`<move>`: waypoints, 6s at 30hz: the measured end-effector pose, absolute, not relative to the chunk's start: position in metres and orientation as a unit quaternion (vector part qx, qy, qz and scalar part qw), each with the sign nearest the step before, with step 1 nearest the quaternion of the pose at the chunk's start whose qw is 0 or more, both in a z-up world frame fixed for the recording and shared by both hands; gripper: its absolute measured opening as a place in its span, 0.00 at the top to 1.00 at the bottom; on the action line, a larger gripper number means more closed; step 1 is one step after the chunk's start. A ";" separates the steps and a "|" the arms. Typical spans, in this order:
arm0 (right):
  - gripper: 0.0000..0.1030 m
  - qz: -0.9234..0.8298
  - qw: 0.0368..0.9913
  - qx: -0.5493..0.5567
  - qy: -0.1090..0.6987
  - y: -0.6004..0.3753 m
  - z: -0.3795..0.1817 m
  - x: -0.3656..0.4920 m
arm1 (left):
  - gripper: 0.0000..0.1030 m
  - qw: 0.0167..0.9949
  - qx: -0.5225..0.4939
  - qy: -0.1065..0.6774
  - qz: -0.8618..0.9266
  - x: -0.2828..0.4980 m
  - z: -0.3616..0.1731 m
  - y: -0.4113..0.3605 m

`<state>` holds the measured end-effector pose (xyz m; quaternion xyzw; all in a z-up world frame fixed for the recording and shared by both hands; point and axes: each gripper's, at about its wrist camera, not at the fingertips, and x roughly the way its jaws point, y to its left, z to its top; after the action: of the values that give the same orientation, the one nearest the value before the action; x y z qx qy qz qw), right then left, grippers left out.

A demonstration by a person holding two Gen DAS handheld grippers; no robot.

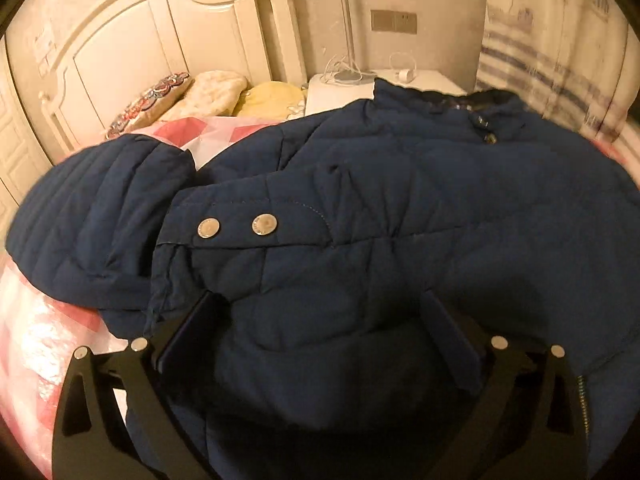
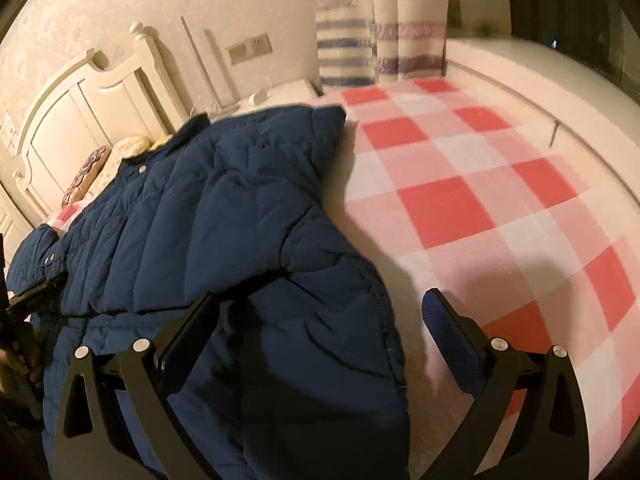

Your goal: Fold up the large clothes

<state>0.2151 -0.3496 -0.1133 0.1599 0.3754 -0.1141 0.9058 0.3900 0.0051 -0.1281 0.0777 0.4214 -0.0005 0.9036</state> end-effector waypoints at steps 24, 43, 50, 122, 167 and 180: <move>0.06 -0.068 0.900 0.010 0.430 -0.296 -0.088 0.398 | 0.02 0.903 0.075 0.423 -0.001 0.385 -0.126 0.005; 0.05 -0.029 0.880 0.020 0.474 -0.300 -0.113 0.309 | 0.02 0.903 0.068 0.424 -0.003 0.384 -0.126 0.006; 0.05 -0.051 0.903 0.038 0.426 -0.283 -0.084 0.281 | 0.02 0.902 0.070 0.426 -0.002 0.385 -0.127 0.006; 0.05 -0.077 0.923 0.216 0.310 -0.326 -0.066 0.183 | 0.06 0.946 0.071 0.243 -0.202 0.230 -0.016 -0.058; 0.04 0.042 0.869 0.332 0.366 -0.252 -0.101 0.314 | 0.11 0.902 -0.197 0.384 0.002 0.301 -0.117 0.118; 0.74 0.034 0.930 0.274 0.242 -0.269 -0.024 0.277 | 0.10 0.902 -0.201 0.382 0.001 0.301 -0.118 0.119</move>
<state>0.2769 -0.2687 -0.0237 0.2743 0.2415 0.0344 0.9302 0.3014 0.1194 -0.1180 -0.2007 0.3817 0.0006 0.9022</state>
